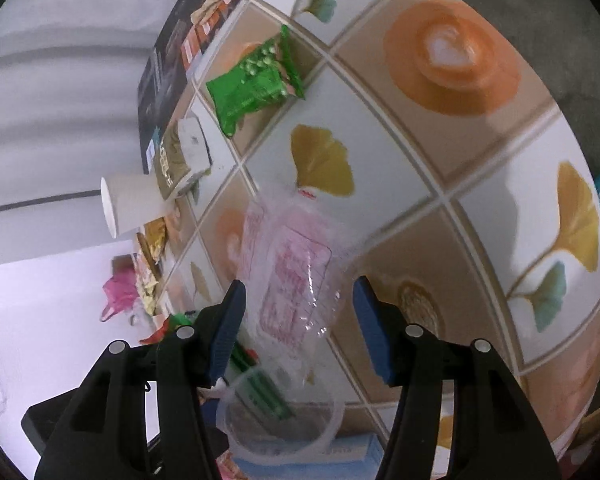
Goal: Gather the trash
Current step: 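Lower the right tool onto the clear plastic bag and close it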
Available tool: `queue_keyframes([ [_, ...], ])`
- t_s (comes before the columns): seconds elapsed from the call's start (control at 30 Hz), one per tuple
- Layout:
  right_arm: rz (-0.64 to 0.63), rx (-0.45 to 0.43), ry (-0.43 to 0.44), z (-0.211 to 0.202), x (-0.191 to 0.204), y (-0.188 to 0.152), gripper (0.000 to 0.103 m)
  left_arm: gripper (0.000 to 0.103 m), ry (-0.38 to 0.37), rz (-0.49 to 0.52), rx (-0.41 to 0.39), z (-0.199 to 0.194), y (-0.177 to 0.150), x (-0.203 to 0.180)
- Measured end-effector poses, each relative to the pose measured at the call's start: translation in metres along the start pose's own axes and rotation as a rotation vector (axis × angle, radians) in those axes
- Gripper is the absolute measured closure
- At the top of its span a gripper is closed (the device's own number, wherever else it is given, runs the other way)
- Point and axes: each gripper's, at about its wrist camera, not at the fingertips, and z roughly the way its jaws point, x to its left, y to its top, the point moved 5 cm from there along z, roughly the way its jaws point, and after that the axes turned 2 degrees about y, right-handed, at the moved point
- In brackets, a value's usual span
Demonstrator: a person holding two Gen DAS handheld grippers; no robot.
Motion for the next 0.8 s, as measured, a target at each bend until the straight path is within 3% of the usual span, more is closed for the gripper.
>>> queue_keyframes([
  [0.13, -0.067, -0.016, -0.046, 0.002, 0.01, 0.004, 0.049, 0.066, -0.001, -0.016, 0.031, 0.009, 0.005, 0.004],
  [0.27, -0.201, -0.033, -0.152, 0.011, 0.028, 0.006, 0.058, 0.076, 0.007, -0.004, 0.056, 0.019, 0.005, 0.002],
  [0.5, -0.458, -0.062, -0.337, 0.02, 0.046, -0.002, 0.075, 0.084, 0.029, 0.055, 0.068, 0.029, 0.002, -0.007],
  [0.6, -0.517, -0.076, -0.367, 0.021, 0.047, -0.003, 0.081, 0.094, 0.044, 0.079, 0.074, 0.033, -0.001, -0.009],
  [0.8, -0.601, -0.104, -0.402, 0.017, 0.045, -0.006, 0.092, 0.098, 0.057, 0.109, 0.06, 0.036, -0.005, -0.012],
])
